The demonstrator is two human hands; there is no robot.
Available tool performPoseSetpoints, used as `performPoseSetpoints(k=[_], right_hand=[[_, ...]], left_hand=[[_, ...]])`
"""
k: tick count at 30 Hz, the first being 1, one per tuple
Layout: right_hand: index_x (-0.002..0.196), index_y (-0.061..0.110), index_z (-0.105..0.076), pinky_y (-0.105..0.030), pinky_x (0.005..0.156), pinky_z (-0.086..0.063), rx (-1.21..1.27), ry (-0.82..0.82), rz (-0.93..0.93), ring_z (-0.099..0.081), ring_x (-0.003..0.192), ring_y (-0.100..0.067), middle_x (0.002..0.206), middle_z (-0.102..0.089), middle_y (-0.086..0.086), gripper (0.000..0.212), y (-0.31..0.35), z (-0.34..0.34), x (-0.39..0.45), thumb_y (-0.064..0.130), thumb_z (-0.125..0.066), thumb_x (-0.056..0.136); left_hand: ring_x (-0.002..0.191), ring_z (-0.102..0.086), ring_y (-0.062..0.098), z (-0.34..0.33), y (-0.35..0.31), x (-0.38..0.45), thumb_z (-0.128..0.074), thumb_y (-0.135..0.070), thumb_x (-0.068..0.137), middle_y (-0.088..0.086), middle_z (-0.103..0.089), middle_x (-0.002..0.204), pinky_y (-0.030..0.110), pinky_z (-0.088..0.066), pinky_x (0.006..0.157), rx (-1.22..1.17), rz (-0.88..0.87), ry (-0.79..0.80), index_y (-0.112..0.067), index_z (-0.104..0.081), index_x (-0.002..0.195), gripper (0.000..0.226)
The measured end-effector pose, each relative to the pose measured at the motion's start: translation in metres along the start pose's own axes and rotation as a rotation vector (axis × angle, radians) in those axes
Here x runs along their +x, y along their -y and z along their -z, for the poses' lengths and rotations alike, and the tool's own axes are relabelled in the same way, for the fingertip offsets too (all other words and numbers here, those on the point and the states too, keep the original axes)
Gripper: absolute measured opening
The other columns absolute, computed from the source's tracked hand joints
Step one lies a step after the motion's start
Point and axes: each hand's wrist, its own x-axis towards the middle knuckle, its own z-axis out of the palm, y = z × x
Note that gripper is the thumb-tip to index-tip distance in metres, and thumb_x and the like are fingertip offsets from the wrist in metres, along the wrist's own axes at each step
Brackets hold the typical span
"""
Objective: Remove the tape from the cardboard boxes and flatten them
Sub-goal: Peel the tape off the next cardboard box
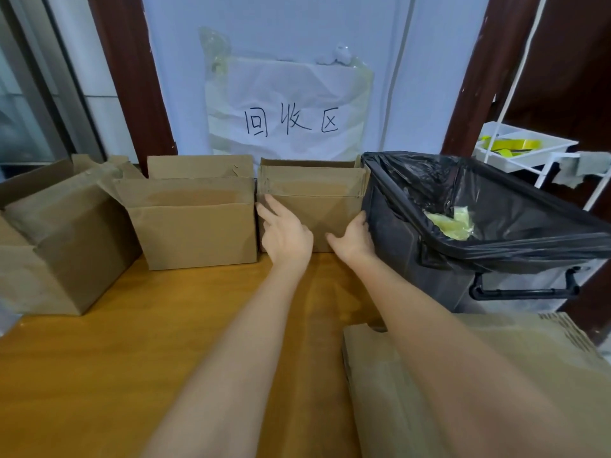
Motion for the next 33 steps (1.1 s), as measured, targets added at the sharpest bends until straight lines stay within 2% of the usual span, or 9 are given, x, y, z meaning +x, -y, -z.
performPoseSetpoints(k=[3,9,12,15,19,22,26,28,33], right_hand=[[0.152,0.006,0.002,-0.044,0.105,-0.039,0.031,-0.006,0.002,-0.035,0.136,-0.034,0.152,-0.027,-0.017,0.099,-0.002,-0.003,0.003,0.030,-0.069,0.086],[0.151,0.005,0.004,-0.045,0.109,-0.033,0.067,-0.017,-0.005,-0.027,0.139,-0.034,0.154,-0.020,-0.017,0.107,-0.005,-0.008,0.001,0.034,-0.073,0.082],[0.151,0.005,0.003,-0.046,0.110,-0.031,0.109,-0.005,-0.009,-0.024,0.141,-0.035,0.154,-0.019,-0.017,0.109,-0.003,-0.007,0.002,0.036,-0.075,0.080],[0.151,0.004,0.002,-0.048,0.113,-0.029,0.164,-0.003,-0.024,-0.023,0.141,-0.035,0.154,-0.017,-0.017,0.112,-0.003,-0.006,0.003,0.037,-0.077,0.078],[0.149,0.003,-0.004,-0.049,0.113,-0.028,0.199,-0.002,-0.043,-0.023,0.140,-0.035,0.153,-0.020,-0.018,0.111,0.000,-0.002,0.002,0.040,-0.078,0.076],[0.148,0.003,-0.007,-0.048,0.113,-0.028,0.216,0.007,-0.054,-0.023,0.140,-0.035,0.152,-0.021,-0.018,0.109,0.004,0.000,-0.006,0.041,-0.078,0.075],[0.143,0.003,-0.015,-0.046,0.110,-0.031,0.242,0.008,-0.079,-0.028,0.138,-0.035,0.148,-0.026,-0.017,0.101,0.008,0.005,-0.021,0.041,-0.078,0.075],[0.140,0.004,-0.018,-0.045,0.107,-0.034,0.262,0.007,-0.088,-0.033,0.135,-0.035,0.146,-0.029,-0.017,0.096,0.009,0.009,-0.029,0.039,-0.079,0.075],[0.138,0.005,-0.019,-0.044,0.104,-0.038,0.284,-0.011,-0.073,-0.038,0.132,-0.034,0.144,-0.031,-0.017,0.090,0.015,0.026,-0.053,0.033,-0.078,0.077]], left_hand=[[0.068,-0.056,0.024,-0.002,-0.001,0.004,-0.061,-0.022,0.091,0.019,-0.021,0.147,0.029,-0.041,0.057,-0.057,0.045,-0.022,-0.001,0.002,0.151,0.090],[0.062,-0.049,0.020,0.001,-0.008,0.018,-0.067,-0.030,0.088,0.017,-0.026,0.138,0.028,-0.040,0.057,-0.183,0.191,-0.040,-0.002,-0.001,0.151,0.096],[0.071,-0.056,0.024,0.004,-0.015,0.022,-0.069,-0.028,0.087,0.016,-0.026,0.139,0.030,-0.040,0.059,-0.233,0.263,-0.031,-0.003,-0.017,0.147,0.084],[0.096,-0.058,0.026,0.008,-0.019,0.023,-0.071,-0.028,0.085,0.016,-0.031,0.135,0.031,-0.039,0.062,-0.219,0.295,-0.047,-0.005,-0.032,0.132,0.065],[0.117,-0.046,0.028,0.012,-0.016,0.016,-0.069,-0.034,0.086,0.014,-0.042,0.132,0.035,-0.039,0.089,-0.031,0.213,-0.125,-0.007,-0.039,0.127,0.058],[0.117,-0.047,0.030,0.016,-0.005,0.008,-0.066,-0.033,0.087,0.013,-0.052,0.127,0.037,-0.033,0.095,0.032,0.162,-0.163,-0.009,-0.040,0.128,0.054],[0.107,-0.056,0.029,0.025,0.008,-0.004,-0.065,-0.026,0.087,0.010,-0.060,0.119,0.037,-0.039,0.084,-0.073,0.099,-0.171,-0.009,-0.039,0.129,0.052],[0.113,-0.055,0.027,0.031,0.017,-0.012,-0.067,-0.024,0.087,0.009,-0.057,0.126,0.037,-0.044,0.083,-0.186,0.085,-0.146,-0.009,-0.036,0.134,0.058],[0.134,-0.042,0.023,0.049,0.036,-0.026,-0.072,-0.027,0.085,0.004,-0.042,0.148,0.037,-0.041,0.102,-0.321,0.056,-0.082,-0.011,-0.029,0.147,0.078]])
